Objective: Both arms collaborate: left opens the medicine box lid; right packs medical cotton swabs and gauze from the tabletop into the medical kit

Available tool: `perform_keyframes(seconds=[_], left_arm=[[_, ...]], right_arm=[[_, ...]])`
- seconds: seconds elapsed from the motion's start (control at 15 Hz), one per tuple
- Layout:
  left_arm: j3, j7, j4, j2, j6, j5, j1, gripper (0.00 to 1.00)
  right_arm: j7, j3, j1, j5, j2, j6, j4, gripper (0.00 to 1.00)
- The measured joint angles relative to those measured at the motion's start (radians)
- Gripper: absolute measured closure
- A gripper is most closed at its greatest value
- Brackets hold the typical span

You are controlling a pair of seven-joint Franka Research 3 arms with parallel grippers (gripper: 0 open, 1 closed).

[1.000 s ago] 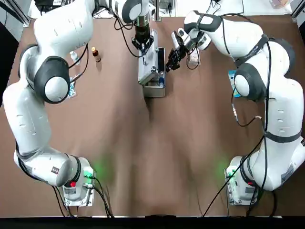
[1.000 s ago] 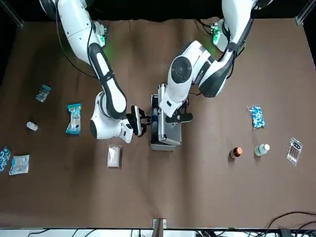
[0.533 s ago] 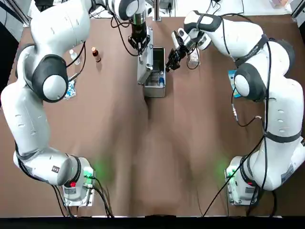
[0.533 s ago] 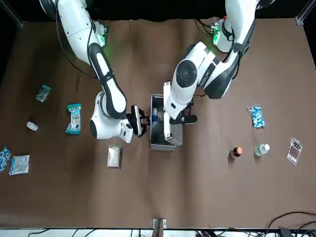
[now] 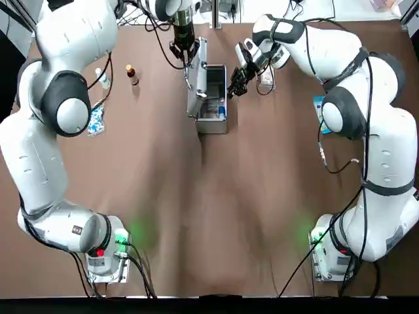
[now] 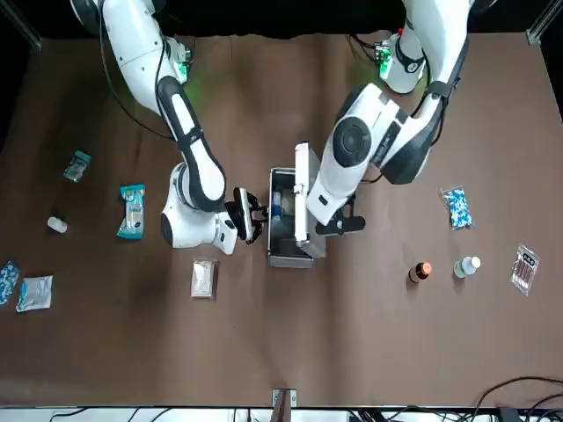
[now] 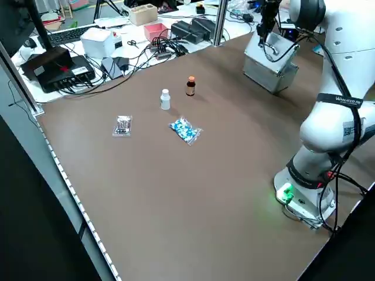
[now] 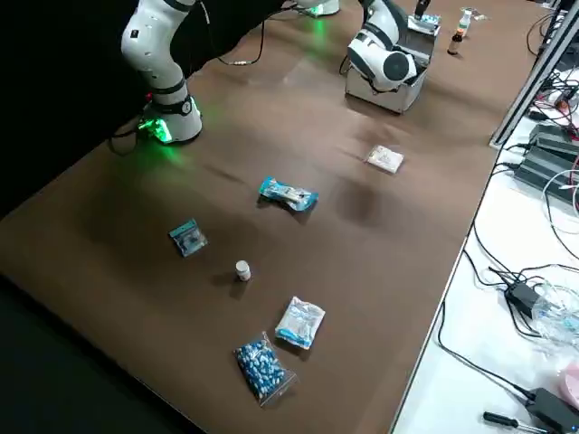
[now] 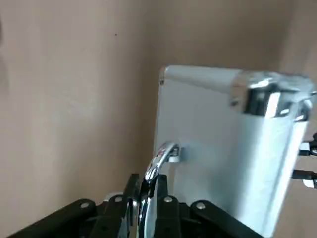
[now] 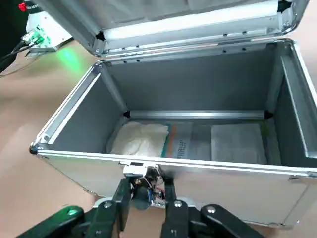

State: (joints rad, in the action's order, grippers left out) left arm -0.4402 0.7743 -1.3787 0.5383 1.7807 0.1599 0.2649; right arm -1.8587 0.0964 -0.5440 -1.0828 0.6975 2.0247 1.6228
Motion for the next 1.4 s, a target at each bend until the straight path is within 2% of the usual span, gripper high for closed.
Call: perform_keyframes(seconds=[0.33, 0.4, 0.67, 0.8, 0.93, 1.33, 1.4], left_arm=[[0.004, -0.049, 0.002, 0.000, -0.026, 0.001, -0.040, 0.77], [0.004, -0.053, 0.002, 0.000, -0.031, 0.002, -0.049, 0.71], [0.004, -0.110, 0.008, -0.006, -0.069, 0.002, -0.094, 0.64], [0.004, -0.128, 0.009, -0.012, -0.074, 0.002, -0.118, 0.54], [0.005, -0.139, 0.010, -0.019, -0.075, 0.002, -0.128, 0.51], [0.008, -0.171, 0.014, -0.065, -0.076, 0.003, -0.166, 0.02], [0.008, -0.183, 0.015, -0.079, -0.077, 0.003, -0.177, 0.01]], right_arm=[[-0.006, 0.000, 0.000, 0.000, 0.000, -0.001, 0.000, 0.67], [-0.007, 0.000, 0.000, 0.000, 0.000, -0.001, 0.000, 0.67], [-0.009, 0.000, 0.000, 0.000, 0.000, -0.001, 0.000, 0.67], [-0.010, 0.000, 0.000, 0.000, 0.000, -0.001, 0.000, 0.67], [-0.011, 0.000, 0.000, 0.000, 0.000, -0.001, 0.000, 0.67], [-0.033, 0.000, 0.001, 0.000, 0.000, -0.001, 0.000, 0.67], [-0.036, 0.000, 0.001, 0.000, 0.000, -0.001, 0.001, 0.67]])
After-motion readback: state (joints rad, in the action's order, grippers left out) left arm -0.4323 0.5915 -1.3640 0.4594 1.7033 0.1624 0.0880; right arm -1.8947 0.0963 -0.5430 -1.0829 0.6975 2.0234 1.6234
